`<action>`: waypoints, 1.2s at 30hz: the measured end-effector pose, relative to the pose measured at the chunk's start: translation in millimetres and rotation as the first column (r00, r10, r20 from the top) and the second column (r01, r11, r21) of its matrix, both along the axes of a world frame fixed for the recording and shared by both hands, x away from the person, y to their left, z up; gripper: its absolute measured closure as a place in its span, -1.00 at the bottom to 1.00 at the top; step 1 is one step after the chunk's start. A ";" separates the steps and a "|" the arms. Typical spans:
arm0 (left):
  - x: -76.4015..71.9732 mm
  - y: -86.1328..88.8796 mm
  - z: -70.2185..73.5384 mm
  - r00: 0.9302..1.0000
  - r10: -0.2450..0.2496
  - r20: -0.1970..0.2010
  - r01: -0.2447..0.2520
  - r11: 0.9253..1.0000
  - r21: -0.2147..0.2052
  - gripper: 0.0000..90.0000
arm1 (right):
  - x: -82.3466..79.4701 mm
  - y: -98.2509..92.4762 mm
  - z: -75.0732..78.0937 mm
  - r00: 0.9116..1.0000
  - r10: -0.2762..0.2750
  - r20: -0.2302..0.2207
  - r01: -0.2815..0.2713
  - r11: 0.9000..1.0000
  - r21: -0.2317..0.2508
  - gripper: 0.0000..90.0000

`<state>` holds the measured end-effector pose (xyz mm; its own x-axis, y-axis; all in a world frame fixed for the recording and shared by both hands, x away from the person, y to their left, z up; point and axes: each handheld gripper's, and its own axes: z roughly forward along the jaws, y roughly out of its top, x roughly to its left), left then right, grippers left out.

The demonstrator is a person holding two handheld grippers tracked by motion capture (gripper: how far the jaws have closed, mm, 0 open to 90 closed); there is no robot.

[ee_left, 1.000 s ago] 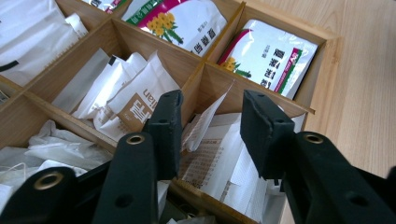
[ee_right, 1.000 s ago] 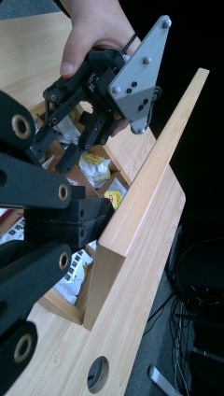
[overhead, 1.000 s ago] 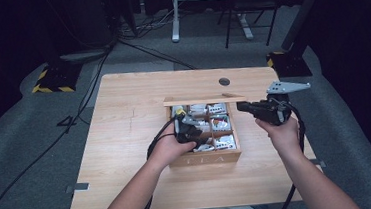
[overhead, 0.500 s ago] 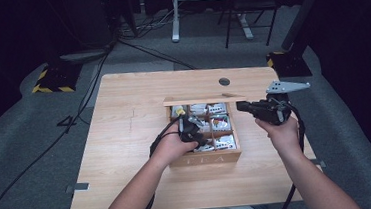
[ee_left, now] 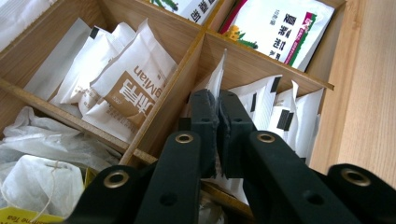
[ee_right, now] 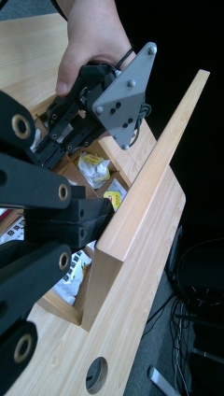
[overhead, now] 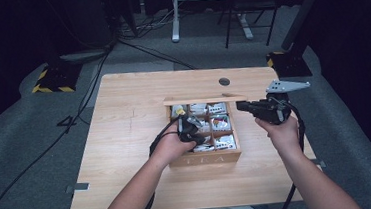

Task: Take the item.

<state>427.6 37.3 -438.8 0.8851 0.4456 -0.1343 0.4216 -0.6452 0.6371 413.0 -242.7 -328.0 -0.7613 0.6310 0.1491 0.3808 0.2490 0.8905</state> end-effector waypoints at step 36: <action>-19.5 37.6 48.6 0.993 -0.027 0.115 0.050 0.978 -0.204 1.00 | -0.6 1.1 0.4 1.000 0.002 0.000 -0.002 1.000 0.001 1.00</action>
<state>408.1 74.9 -390.3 0.9156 0.3839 -0.1199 0.3182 -0.5091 0.7998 412.4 -241.6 -327.6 -0.7624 0.6295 0.1499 0.3807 0.2491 0.8905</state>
